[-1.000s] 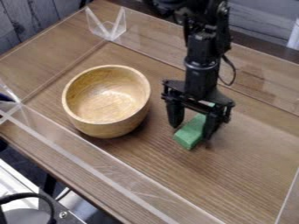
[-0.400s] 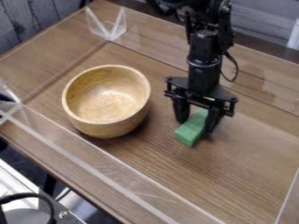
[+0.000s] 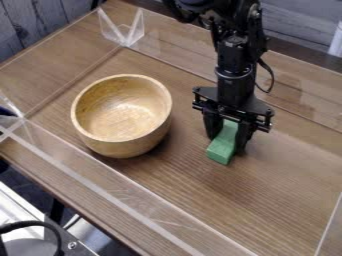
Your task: Remove the green block from inside the brown bowl and put it on the table
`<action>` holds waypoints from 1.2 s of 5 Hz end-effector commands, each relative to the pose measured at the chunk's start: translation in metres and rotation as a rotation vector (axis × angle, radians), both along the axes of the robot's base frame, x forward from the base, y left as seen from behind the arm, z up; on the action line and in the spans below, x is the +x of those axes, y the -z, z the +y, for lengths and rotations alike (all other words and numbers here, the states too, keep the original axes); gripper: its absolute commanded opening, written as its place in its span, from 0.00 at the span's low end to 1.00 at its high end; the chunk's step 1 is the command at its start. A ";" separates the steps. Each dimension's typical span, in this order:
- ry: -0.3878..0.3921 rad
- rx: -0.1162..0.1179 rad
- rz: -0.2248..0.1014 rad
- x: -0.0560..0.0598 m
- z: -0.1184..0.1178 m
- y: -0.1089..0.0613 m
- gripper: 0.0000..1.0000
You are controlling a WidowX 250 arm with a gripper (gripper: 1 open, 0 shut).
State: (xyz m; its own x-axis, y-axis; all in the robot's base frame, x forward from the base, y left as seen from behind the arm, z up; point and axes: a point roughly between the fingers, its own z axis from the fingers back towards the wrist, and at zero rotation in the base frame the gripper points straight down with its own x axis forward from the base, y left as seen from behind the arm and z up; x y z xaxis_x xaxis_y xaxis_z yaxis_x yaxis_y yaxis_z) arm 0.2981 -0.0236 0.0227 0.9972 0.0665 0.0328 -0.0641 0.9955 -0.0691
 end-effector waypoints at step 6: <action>-0.068 -0.043 -0.081 -0.011 0.016 -0.067 1.00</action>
